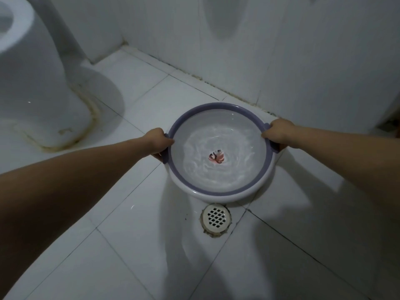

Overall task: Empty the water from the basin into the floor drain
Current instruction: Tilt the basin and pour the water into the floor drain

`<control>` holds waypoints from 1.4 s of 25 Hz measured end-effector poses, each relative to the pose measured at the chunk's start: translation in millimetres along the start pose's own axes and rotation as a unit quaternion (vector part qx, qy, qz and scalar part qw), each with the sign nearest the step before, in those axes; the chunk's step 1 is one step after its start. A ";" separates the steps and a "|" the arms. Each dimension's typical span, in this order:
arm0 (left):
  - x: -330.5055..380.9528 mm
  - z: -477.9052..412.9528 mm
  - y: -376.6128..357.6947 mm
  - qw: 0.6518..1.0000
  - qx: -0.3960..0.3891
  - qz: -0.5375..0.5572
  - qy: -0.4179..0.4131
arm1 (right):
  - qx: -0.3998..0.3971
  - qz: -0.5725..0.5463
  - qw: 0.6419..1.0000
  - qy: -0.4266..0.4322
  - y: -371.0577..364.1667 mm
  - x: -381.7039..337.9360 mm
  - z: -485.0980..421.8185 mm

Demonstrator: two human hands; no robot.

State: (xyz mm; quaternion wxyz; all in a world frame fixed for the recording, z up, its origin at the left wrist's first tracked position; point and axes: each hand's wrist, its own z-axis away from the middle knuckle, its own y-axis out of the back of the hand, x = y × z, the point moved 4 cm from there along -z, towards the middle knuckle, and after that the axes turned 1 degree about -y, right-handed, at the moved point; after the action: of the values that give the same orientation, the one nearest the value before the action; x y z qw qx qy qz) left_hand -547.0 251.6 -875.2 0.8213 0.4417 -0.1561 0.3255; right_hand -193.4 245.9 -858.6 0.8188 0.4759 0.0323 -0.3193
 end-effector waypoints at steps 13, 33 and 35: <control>6.8 6.6 6.9 1.000 0.014 -0.008 -0.001 | 0.026 0.008 0.999 0.018 6.2 -5.4 7.3; 9.6 22.7 8.2 1.000 0.017 -0.016 -0.004 | 0.020 -0.027 0.999 0.014 13.1 -5.6 27.5; 9.4 23.5 7.7 1.000 0.015 -0.012 -0.004 | 0.015 -0.037 0.999 0.012 13.3 -5.0 29.2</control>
State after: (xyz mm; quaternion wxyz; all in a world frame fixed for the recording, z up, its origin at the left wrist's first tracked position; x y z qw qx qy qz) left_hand -544.5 238.8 -852.2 0.8178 0.4573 -0.1492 0.3160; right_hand -197.3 229.6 -830.7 0.7988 0.4905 0.0549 -0.3441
